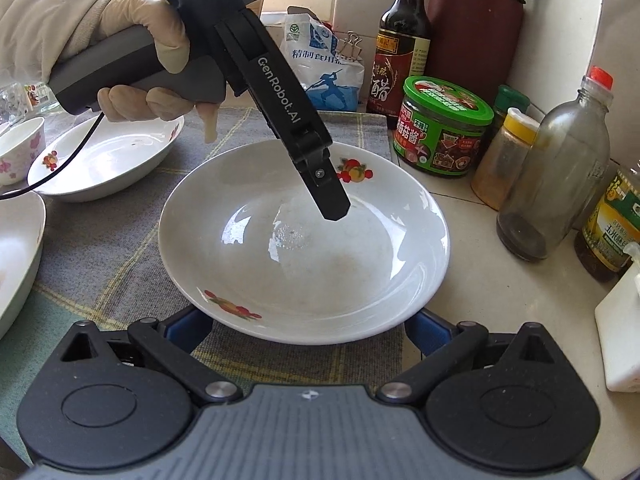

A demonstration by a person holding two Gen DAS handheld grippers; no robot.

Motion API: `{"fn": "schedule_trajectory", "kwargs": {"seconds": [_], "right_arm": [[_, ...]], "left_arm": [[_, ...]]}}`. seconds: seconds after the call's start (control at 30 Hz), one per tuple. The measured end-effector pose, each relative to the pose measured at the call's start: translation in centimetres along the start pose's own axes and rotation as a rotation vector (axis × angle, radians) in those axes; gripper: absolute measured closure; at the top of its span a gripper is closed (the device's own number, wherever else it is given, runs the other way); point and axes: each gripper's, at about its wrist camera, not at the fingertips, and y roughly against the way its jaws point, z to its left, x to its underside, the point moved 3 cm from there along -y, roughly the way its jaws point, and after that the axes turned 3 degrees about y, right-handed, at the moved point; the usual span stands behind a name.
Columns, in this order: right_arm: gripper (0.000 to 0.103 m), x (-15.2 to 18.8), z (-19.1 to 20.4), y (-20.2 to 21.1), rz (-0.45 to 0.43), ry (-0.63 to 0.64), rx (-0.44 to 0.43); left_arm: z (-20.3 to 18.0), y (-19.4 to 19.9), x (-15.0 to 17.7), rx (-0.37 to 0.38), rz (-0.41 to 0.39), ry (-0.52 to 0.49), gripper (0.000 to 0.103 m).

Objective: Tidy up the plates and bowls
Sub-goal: 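Carry the held plate with the left tool toward another white plate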

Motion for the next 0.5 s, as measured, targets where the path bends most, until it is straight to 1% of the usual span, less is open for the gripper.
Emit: {"fn": "schedule_trajectory", "kwargs": {"seconds": [0.07, 0.2, 0.3, 0.4, 0.5], "right_arm": [[0.000, 0.2, 0.1, 0.5, -0.001, -0.009, -0.002], [0.000, 0.9, 1.0, 2.1, 0.013, -0.017, 0.043], [0.000, 1.4, 2.0, 3.8, 0.000, -0.037, 0.058], [0.000, 1.8, 3.0, 5.5, -0.031, -0.073, 0.042], [0.000, 2.3, 4.2, 7.0, -0.064, -0.072, 0.016]], "left_arm": [[0.1, 0.6, 0.2, -0.029, -0.014, -0.001, 0.014], [0.1, 2.7, 0.9, -0.077, -0.064, 0.003, 0.013], [-0.3, 5.2, 1.7, -0.107, -0.124, 0.012, 0.013], [-1.3, 7.9, 2.9, -0.137, -0.201, 0.026, 0.010], [-2.8, 10.9, 4.4, -0.161, -0.283, 0.039, 0.008]]}}
